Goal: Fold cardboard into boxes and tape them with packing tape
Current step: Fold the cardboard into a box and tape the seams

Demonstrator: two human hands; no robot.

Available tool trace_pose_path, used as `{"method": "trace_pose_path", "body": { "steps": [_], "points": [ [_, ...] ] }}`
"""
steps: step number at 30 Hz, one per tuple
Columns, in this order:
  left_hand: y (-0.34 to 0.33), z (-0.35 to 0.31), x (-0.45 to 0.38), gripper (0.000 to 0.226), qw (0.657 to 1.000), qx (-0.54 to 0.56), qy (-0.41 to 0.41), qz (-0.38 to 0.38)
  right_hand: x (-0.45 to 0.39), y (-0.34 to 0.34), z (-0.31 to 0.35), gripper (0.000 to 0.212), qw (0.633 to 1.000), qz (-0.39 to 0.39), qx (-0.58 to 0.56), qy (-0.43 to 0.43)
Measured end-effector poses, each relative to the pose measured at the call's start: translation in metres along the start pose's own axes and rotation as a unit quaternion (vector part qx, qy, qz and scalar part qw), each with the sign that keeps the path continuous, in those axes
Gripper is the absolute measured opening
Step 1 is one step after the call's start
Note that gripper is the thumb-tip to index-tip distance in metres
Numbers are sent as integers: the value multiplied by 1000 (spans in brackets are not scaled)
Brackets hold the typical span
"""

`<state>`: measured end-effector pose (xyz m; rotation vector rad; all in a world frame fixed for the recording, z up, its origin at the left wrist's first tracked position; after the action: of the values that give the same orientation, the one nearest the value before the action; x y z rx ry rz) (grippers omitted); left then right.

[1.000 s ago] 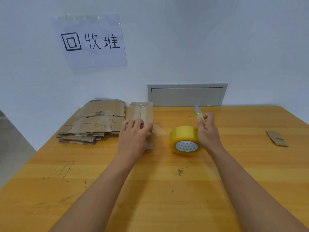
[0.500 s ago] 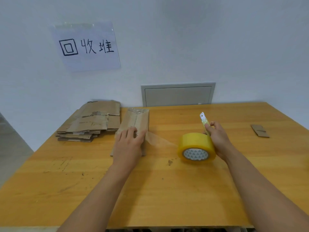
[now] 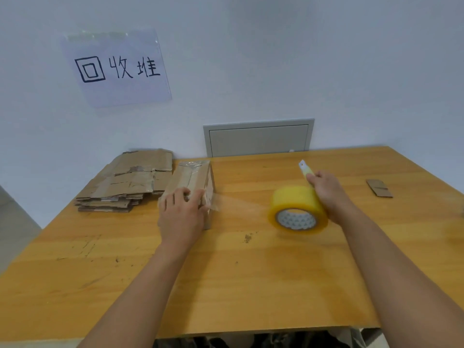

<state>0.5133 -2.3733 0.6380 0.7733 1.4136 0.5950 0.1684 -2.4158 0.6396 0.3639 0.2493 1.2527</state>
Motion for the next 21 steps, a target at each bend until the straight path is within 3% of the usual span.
{"method": "trace_pose_path", "body": {
  "steps": [3, 5, 8, 12, 17, 19, 21],
  "points": [
    [0, 5, -2, 28, 1000, -3, 10, -4, -13, 26, -2, 26, 975, 25, 221, -22],
    [-1, 6, -3, 28, 1000, -6, 8, -9, -16, 41, -11, 38, 958, 20, 284, -40],
    [-3, 0, -4, 31, 1000, -20, 0, -21, -18, 55, -10, 30, 952, -47, 302, -26],
    [-5, -5, -6, 37, 1000, -8, 3, -24, 1, 46, 33, 23, 932, -166, 306, 102],
    [-3, -2, -4, 40, 999, 8, 2, -33, 21, -10, 67, 20, 949, -52, 205, 234],
    [-2, -1, -5, 40, 999, 10, -3, -37, 27, -17, 77, 19, 945, -52, 182, 266],
    [-2, -1, -5, 40, 999, 10, -7, -41, 26, -13, 78, 22, 942, -83, 215, 244]
  ]
}}
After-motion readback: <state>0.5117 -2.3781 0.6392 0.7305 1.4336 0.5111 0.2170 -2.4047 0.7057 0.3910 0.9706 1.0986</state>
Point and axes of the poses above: each hand's wrist, its own x-axis away from the middle knuckle, its own y-axis out of the back of the hand, z = x × y, the point moved 9 cm from there along -x, towards the middle knuckle, and after that the axes turned 5 degrees about -y, right-handed, at the moved point
